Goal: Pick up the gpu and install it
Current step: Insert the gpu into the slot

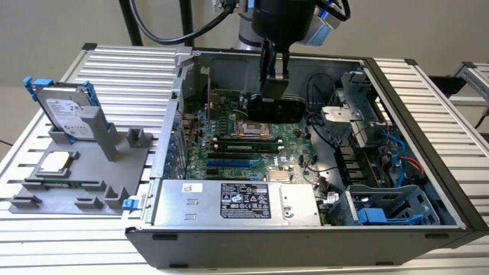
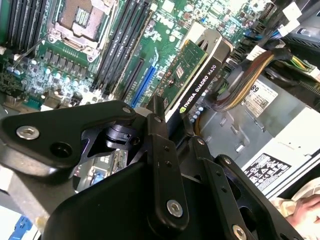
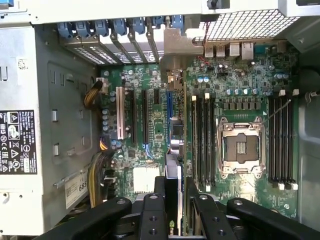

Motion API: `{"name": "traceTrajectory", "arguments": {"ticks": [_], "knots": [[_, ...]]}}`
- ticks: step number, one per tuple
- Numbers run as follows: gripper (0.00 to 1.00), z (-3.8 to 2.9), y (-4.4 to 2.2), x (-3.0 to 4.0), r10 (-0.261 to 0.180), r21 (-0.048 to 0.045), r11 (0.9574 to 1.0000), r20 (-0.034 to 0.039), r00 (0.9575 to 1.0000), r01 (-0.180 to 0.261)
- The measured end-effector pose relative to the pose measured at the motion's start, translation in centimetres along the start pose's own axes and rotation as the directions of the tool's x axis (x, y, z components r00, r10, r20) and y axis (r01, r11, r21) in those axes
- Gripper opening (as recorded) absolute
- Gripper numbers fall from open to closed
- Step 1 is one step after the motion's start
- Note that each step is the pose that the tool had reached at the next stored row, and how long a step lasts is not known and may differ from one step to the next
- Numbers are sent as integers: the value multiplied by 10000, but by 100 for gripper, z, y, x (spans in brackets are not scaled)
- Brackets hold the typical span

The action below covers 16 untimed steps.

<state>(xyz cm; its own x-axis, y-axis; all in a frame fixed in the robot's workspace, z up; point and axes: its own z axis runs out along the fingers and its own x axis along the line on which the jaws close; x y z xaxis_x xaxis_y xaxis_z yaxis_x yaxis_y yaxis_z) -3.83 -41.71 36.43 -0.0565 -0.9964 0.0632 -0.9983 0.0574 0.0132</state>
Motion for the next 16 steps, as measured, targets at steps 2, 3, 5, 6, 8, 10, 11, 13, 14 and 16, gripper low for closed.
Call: {"name": "traceTrajectory", "arguments": {"ticks": [2, 3, 5, 6, 8, 10, 11, 13, 14, 16], "knots": [[0, 13, 0, -1, -3, -7, 10000, 108, 9999, 3], [0, 20, -1, -1, -4, -12, 10000, 183, 9998, 4], [0, 31, -1, -2, -7, -21, 10000, 363, 9993, 8], [0, 36, -1, -3, -8, -26, 10000, 463, 9989, 9], [0, 51, -1, -4, -9, -34, 10000, 608, 9981, 11], [0, 68, -1, -5, -9, -36, 10000, 655, 9979, 11], [0, 76, -1, -5, -9, -36, 10000, 660, 9978, 12], [0, 92, -2, -7, -10, -38, 10000, 661, 9978, 12], [0, 101, -2, -8, -10, -37, 10000, 661, 9978, 13], [0, 118, -2, -9, -10, -38, 10000, 661, 9978, 13]]}}
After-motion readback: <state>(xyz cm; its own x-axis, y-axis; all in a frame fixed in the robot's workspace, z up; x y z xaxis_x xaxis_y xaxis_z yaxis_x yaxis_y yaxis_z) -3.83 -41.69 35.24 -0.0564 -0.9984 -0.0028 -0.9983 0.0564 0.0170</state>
